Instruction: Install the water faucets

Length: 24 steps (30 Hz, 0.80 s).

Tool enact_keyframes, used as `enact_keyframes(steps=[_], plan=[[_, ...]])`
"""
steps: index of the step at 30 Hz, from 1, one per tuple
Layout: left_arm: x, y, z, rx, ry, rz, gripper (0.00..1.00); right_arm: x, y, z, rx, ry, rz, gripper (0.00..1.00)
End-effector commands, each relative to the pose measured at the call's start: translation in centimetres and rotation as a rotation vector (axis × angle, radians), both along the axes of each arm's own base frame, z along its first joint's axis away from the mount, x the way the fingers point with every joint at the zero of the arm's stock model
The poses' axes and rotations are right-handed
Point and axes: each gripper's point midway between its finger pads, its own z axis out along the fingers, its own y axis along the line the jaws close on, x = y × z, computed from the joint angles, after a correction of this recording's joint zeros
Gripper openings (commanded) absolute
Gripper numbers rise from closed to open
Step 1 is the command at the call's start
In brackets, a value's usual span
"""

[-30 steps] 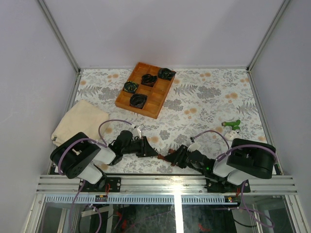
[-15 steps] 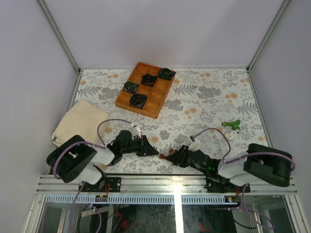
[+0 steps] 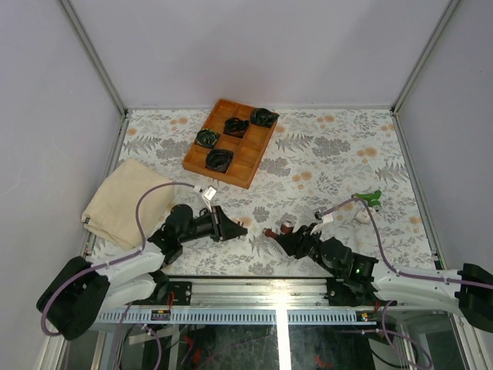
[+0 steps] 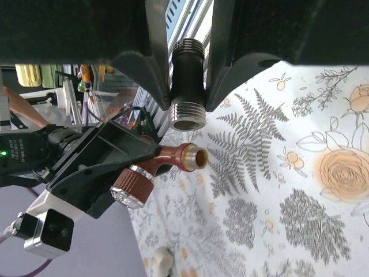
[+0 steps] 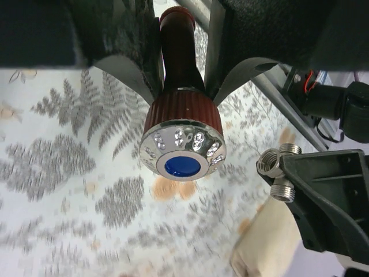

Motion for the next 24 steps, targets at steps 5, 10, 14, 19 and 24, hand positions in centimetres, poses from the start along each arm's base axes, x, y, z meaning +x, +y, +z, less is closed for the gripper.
enact_keyframes(steps=[5, 10, 14, 19, 24], plan=[[1.0, 1.9, 7.1, -0.175, -0.085, -0.013, 0.00, 3.9, -2.1, 9.7, -0.082, -0.450, -0.113, 0.00], [1.2, 3.1, 11.7, -0.327, -0.092, -0.063, 0.00, 3.8, -0.1, 14.8, 0.089, -0.488, 0.083, 0.00], [-0.2, 3.1, 14.6, -0.402, -0.102, -0.160, 0.00, 6.3, -1.7, 15.6, 0.218, -0.429, 0.099, 0.00], [-0.7, 3.0, 15.3, -0.379, -0.085, -0.194, 0.00, 3.1, 0.2, 17.4, 0.295, -0.489, 0.313, 0.00], [-0.4, 2.9, 14.6, -0.307, -0.079, -0.187, 0.00, 1.9, -0.5, 16.4, 0.293, -0.499, 0.319, 0.00]])
